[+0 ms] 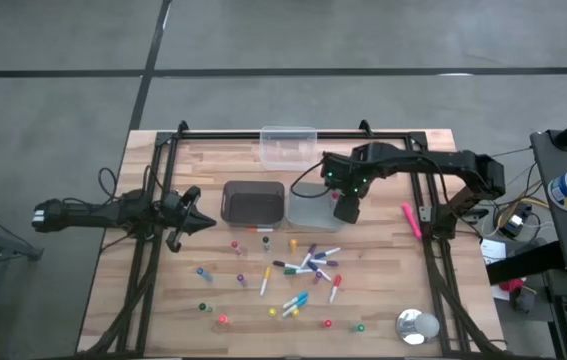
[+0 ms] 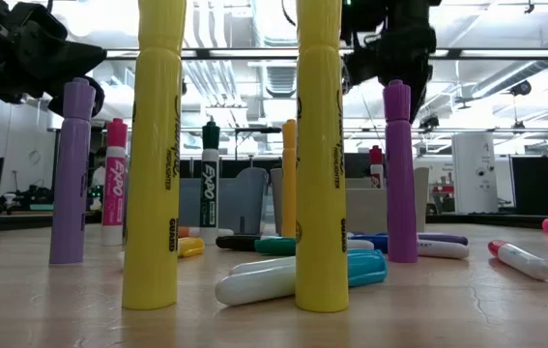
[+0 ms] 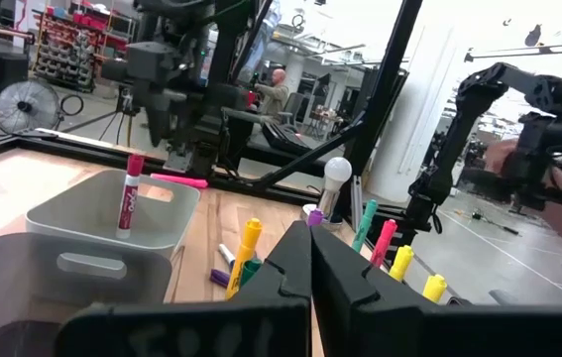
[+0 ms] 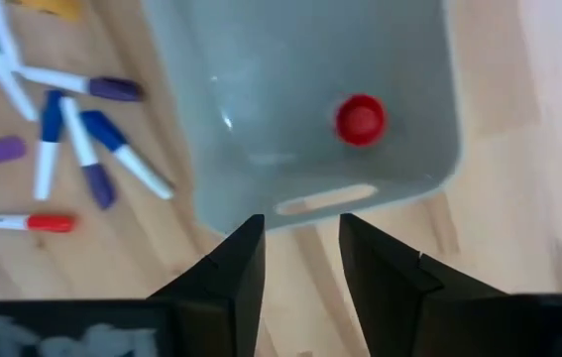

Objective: Pick & Place Markers
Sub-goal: Put the large dark green marker pen into the white bin

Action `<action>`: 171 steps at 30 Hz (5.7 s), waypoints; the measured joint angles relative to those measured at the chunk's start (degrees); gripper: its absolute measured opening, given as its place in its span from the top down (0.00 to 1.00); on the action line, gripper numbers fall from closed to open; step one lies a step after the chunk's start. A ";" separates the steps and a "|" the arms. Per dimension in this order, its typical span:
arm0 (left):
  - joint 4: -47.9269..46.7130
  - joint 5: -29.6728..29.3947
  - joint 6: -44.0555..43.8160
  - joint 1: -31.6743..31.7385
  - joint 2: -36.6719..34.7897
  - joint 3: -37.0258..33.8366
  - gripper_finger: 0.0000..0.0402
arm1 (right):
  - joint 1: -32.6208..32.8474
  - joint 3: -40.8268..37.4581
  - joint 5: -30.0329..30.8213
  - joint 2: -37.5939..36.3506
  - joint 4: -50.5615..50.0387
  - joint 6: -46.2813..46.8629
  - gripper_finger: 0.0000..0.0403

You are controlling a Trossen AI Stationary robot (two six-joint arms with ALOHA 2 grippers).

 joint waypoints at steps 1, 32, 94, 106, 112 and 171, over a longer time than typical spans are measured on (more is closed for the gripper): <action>0.00 0.00 0.00 0.00 0.00 0.00 1.00 | 0.72 0.50 -0.06 0.00 0.00 0.01 0.69; 0.00 0.00 0.00 0.00 0.00 0.00 1.00 | 23.75 5.44 -0.13 -0.02 4.13 9.62 0.71; -0.07 -4.74 -6.69 -0.02 0.45 1.22 0.74 | 28.28 8.49 17.04 1.56 20.95 -3.28 0.62; -0.70 -4.72 -9.72 -0.02 0.95 1.57 0.74 | 27.21 17.16 16.90 7.17 12.94 -4.76 0.62; -3.51 -4.74 -10.02 -0.03 2.91 4.60 0.74 | 27.28 15.92 16.90 6.81 10.53 -1.85 0.61; 1.04 2.41 0.06 -0.46 7.58 3.02 0.74 | 21.09 34.83 9.77 21.56 12.58 -18.55 0.62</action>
